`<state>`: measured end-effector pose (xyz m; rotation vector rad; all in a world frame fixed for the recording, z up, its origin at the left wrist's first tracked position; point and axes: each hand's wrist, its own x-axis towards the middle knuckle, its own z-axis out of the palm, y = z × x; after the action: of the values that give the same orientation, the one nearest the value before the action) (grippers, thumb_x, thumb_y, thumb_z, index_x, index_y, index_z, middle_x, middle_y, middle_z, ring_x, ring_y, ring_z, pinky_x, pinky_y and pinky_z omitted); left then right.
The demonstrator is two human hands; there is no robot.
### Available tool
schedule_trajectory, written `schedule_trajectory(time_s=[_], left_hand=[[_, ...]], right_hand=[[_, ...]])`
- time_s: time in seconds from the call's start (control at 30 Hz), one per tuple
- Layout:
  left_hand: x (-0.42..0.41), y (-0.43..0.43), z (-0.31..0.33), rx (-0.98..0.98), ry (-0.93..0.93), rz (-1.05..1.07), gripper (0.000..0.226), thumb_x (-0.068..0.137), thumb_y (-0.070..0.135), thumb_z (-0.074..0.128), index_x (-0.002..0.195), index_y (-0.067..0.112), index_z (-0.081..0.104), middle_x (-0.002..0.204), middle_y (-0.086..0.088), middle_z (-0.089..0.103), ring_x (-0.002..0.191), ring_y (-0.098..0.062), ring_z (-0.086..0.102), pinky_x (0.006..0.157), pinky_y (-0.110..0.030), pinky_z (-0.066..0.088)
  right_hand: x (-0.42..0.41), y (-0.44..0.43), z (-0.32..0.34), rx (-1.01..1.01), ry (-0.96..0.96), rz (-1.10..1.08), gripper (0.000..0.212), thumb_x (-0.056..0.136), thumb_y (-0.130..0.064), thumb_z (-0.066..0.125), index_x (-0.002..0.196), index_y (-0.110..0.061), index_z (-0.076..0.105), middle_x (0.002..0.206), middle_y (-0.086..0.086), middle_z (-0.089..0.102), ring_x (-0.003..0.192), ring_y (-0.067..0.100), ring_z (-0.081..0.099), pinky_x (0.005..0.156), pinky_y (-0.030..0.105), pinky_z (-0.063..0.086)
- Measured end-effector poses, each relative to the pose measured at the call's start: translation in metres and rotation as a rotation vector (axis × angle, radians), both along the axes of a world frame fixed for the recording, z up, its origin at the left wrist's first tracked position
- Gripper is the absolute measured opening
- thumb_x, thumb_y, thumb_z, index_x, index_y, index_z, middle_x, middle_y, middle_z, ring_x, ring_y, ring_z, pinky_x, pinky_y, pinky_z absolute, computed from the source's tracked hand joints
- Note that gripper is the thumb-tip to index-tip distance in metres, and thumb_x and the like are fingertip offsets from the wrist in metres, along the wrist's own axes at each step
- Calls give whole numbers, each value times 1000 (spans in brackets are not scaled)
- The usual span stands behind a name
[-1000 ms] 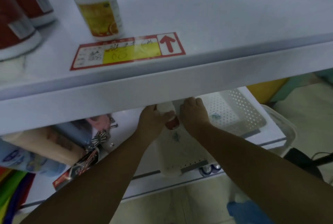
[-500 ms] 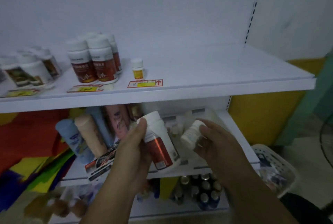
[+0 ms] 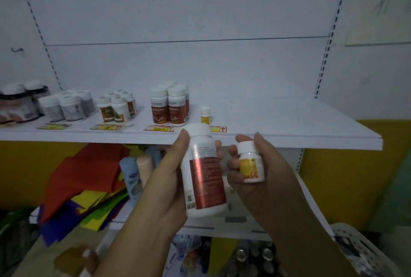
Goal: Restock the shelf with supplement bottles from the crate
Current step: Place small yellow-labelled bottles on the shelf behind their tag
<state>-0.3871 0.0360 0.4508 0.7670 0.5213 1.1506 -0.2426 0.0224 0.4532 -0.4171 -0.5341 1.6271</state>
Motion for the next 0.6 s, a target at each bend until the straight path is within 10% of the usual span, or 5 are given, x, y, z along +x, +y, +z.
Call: schedule_trajectory(time_s=[0.33,0.6], left_hand=[[-61,50,1,-51,71,20,91,40,54,72,116,7,60,87,-16,68,76,-29,62,73,-39,49],[-91,103,-9,57,158,-39,50,62,43,59,93,8,75,95,-16,74,75,-25,73,52,-32,57]], right_hand=[[-40,38,8,259,-544,-202,24,73,-36,58,89,-29,75,90,-8,75,80,4,70,63,19,54],[-29,84,10,104,-672,-549,42,60,-37,66,98,-20,68,95,-1,75,85,13,71,66,23,54]])
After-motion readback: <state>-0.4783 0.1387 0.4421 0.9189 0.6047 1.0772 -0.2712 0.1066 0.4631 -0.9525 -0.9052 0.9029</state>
